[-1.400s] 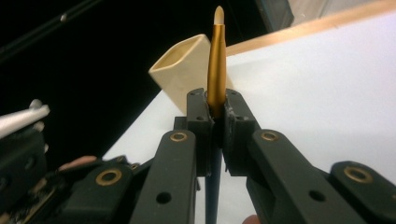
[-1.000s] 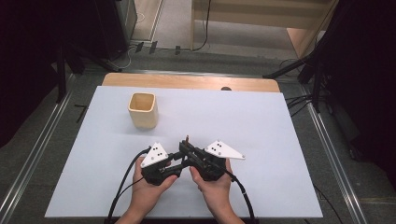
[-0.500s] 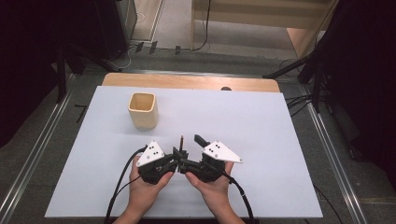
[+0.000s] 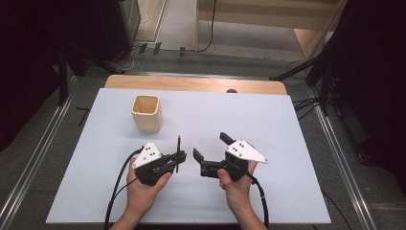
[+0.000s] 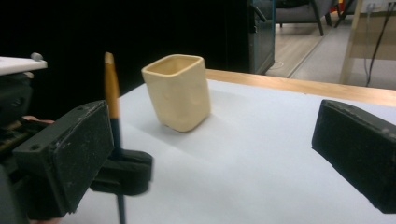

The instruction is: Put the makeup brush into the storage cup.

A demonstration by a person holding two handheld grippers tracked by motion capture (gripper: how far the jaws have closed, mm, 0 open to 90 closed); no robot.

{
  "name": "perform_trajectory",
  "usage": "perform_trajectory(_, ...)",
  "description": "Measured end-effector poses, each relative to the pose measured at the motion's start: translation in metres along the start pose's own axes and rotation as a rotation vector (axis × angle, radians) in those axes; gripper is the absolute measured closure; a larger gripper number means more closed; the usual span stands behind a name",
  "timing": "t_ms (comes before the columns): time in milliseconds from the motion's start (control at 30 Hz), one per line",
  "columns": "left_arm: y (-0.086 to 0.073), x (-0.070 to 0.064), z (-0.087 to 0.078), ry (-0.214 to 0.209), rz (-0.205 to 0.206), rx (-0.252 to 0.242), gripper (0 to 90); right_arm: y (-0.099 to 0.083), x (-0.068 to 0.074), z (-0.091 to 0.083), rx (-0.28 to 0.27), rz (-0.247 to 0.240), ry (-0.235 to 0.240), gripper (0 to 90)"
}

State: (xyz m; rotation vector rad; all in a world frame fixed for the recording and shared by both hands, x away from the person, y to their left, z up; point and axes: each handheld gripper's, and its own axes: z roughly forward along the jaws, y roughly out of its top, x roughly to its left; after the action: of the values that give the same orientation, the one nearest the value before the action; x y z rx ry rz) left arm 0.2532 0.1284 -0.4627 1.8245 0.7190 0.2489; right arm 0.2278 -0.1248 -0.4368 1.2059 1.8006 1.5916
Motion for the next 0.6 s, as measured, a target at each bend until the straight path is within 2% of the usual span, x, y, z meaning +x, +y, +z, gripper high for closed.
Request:
perform_trajectory(367, 0.001, 0.009, -0.006, 0.022, -0.007, -0.013, 84.5, -0.009, -0.033, -0.011, 0.028, -0.011, -0.055, 0.0)
perform_trajectory(600, 0.001, 0.014, -0.009, 0.034, -0.018, -0.025, 84.5, -0.017, -0.045, -0.018, 0.052, -0.043, -0.072, 0.0)
